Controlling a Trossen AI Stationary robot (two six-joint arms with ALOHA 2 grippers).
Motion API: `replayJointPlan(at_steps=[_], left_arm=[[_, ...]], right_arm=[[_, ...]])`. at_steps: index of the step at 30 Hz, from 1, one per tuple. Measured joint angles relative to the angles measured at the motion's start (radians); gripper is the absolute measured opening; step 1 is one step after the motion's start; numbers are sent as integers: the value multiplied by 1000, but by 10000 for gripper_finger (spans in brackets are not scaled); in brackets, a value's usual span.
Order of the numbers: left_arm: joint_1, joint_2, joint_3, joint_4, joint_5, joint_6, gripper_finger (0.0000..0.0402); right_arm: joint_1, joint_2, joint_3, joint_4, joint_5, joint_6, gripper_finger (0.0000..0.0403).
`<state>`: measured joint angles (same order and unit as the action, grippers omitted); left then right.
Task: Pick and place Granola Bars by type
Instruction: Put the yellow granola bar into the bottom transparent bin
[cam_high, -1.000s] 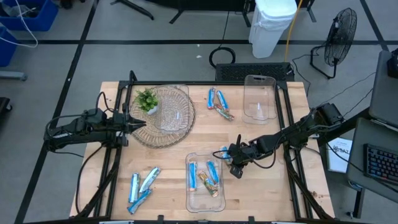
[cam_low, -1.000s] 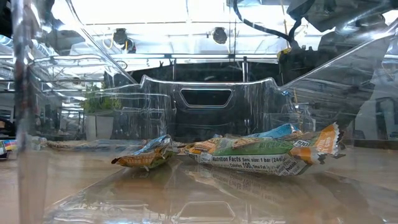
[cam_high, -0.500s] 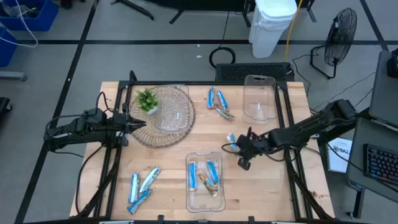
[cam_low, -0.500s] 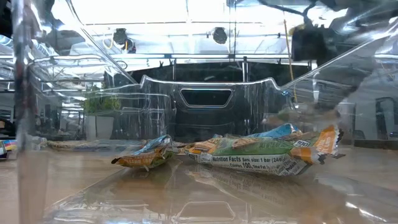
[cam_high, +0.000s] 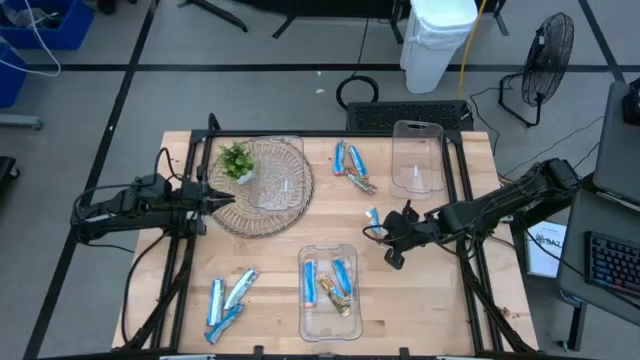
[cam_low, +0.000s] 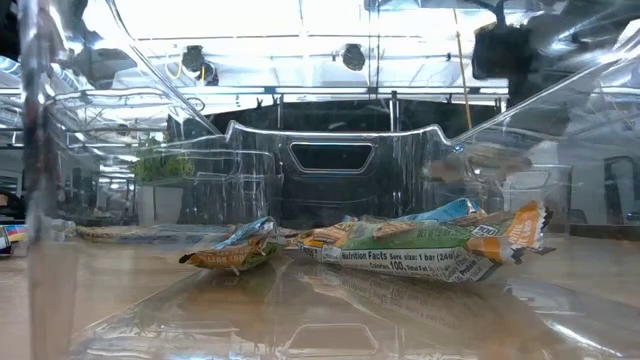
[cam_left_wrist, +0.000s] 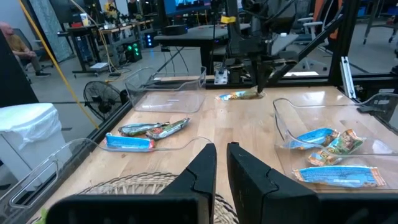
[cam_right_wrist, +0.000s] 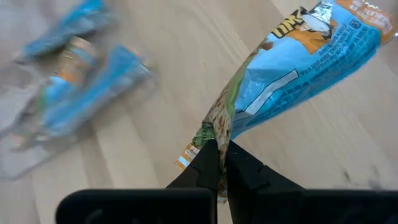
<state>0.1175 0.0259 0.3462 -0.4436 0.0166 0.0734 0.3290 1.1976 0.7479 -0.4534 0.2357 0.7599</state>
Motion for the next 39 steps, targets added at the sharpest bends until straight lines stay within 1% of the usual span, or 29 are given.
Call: replayJointPlan(at_steps=[2, 5, 7, 11, 15, 20, 22, 26, 28, 31, 36, 39], left_arm=[[0, 0, 0, 0, 0, 0, 47], [0, 0, 0, 0, 0, 0, 47], [0, 0, 0, 0, 0, 0, 47], [0, 0, 0, 0, 0, 0, 47], [0, 0, 0, 0, 0, 0, 47], [0, 0, 0, 0, 0, 0, 47], [0, 0, 0, 0, 0, 0, 47], [0, 0, 0, 0, 0, 0, 47], [0, 0, 0, 0, 0, 0, 47], [0, 0, 0, 0, 0, 0, 47], [0, 0, 0, 0, 0, 0, 47], [0, 0, 0, 0, 0, 0, 47]], right_arm=[[4, 0, 0, 81, -8, -102, 4], [22, 0, 0, 241, -54, -305, 4], [32, 0, 0, 326, -79, -413, 3], [35, -3, -29, 477, -135, -547, 3], [26, -3, -120, 709, -192, -621, 3], [3, -3, -238, 944, -241, -614, 3], [2, -3, -251, 1014, -244, -616, 3], [20, -3, -226, 1122, -305, -664, 3], [36, -3, -187, 1107, -317, -693, 3], [66, -1, -99, 994, -307, -738, 3], [131, 45, 120, 680, -172, -796, 3], [162, 102, 251, 537, -135, -806, 4]])
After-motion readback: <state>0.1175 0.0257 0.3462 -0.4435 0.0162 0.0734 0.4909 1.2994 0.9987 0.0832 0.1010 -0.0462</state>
